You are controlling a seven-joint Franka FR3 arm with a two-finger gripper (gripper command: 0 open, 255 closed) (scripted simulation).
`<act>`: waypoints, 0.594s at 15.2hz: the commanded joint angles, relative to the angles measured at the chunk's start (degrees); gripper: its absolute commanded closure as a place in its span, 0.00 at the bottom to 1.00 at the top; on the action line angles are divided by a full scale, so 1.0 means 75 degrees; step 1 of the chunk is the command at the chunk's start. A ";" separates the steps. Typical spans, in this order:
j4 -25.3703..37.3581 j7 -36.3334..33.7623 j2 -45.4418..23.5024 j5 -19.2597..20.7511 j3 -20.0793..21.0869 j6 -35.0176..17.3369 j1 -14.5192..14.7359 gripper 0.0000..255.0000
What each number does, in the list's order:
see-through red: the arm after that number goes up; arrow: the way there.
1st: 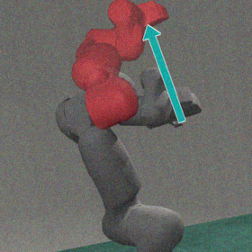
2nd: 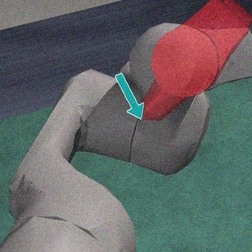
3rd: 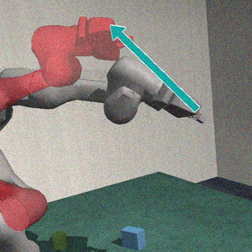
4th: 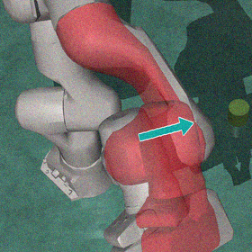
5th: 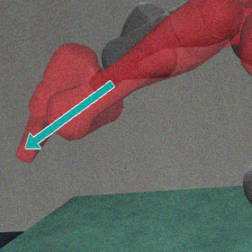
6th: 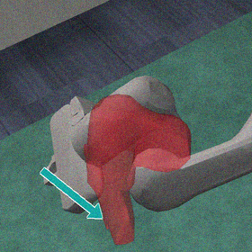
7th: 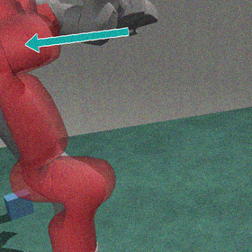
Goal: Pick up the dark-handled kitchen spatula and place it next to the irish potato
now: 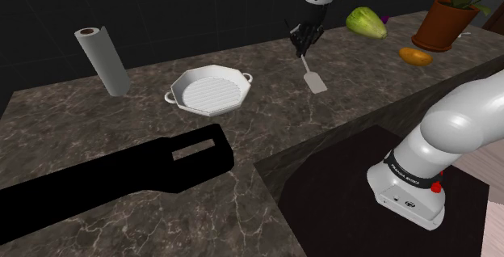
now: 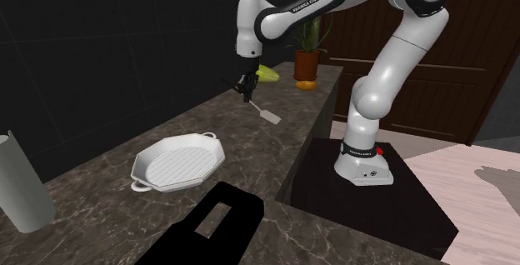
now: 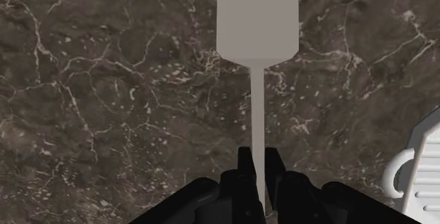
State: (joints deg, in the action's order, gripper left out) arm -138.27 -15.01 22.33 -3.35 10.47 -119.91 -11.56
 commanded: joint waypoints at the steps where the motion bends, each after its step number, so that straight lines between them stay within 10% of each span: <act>1: 0.0139 0.0022 0.0097 -0.0002 -0.0026 0.0240 -0.0003 1.00; 9: -0.0683 0.1296 0.1164 0.0281 -0.1017 0.0504 -0.0460 1.00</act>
State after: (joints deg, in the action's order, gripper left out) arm -142.85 -6.72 30.32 -1.68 3.93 -116.38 -14.45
